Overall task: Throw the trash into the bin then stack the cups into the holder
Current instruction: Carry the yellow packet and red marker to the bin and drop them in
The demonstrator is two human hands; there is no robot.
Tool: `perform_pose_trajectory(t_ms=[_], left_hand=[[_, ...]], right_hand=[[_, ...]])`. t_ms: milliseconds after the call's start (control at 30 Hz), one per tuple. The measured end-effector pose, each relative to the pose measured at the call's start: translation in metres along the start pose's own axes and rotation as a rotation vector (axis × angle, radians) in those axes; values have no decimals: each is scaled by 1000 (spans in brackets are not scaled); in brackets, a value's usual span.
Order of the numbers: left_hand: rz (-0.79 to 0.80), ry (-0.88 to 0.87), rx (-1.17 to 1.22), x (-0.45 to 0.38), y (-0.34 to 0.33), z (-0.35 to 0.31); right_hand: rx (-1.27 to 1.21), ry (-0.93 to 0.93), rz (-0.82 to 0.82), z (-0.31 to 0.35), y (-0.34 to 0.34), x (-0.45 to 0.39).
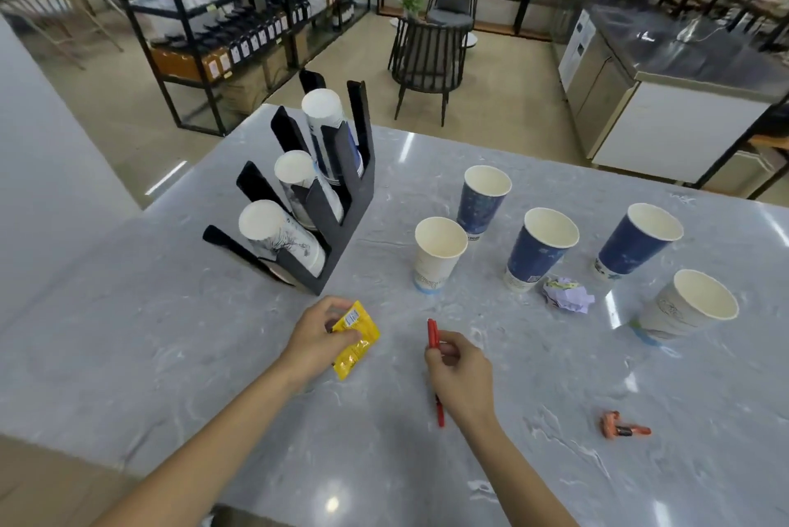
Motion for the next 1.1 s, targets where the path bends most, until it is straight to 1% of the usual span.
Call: perform_pose_trajectory(t_ms=[100,300,433,633,767,867,967,1100], left_hand=[[-85,36,90,31,33,15],[-322,97,259,103,118,69],[-528,149,389,159,182,117],[-701,213,563,252,261,205],[-787,312,571,307,295,274],[-817,388,565,335,308,325],[-847,470,564,359,309,377],[-894,575,543,380,295,444]], right_hand=[[-42,44,73,14,-31,15],[-86,151,304,51,-120,59],[-110,179,458,74,-189,101],[-90,253,632,91,-292,195],[-55,299,746,82,-353,262],[4,315,819,65,-394,304],[63,266,851,35,-429,329],[195,195,912,-25,-473,343]])
Point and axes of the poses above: each hand's wrist, its own x-axis away from the middle knuckle, its own y-axis out of the back of the hand, z = x × y, the point moved 8 cm from there along -x, towards the middle knuckle, and after that the axes turned 7 degrees about -x, right-handed, at the moved point
